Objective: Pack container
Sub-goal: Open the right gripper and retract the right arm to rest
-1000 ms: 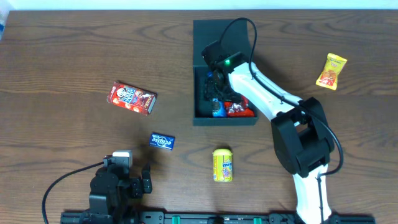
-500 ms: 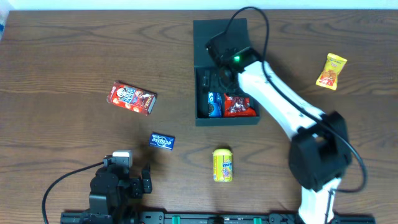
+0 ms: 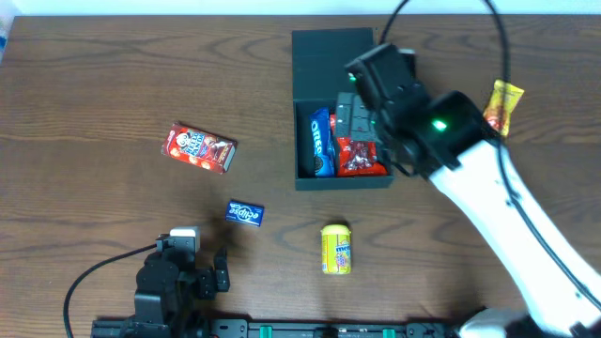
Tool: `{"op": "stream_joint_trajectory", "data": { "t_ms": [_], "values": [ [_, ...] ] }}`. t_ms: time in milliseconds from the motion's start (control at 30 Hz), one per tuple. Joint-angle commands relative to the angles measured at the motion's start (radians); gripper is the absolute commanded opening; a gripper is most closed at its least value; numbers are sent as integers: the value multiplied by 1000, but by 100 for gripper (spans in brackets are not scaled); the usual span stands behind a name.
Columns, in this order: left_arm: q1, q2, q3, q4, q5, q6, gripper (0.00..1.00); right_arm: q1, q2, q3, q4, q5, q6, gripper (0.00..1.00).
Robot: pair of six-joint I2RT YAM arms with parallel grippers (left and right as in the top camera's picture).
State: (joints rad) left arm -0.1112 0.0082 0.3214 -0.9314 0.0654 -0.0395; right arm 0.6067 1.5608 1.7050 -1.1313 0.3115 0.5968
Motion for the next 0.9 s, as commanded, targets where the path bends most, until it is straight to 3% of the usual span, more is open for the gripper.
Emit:
{"op": "stream_joint_trajectory", "data": {
  "t_ms": [0,367,567,700,867],
  "values": [
    [6,-5,-32,-32,3,18,95,9,-78,-77,-3,117,-30,99],
    [6,-5,-32,-32,3,18,95,-6,-426,-504,89,163,-83,99],
    [6,-5,-32,-32,3,18,95,-97,-639,-730,179,148,-106,99],
    [6,-5,-32,-32,3,18,95,-221,-758,-838,280,-4,-241,99],
    [6,-5,-32,-32,3,18,95,-444,-774,-939,310,-143,-256,99]
  ]
}}
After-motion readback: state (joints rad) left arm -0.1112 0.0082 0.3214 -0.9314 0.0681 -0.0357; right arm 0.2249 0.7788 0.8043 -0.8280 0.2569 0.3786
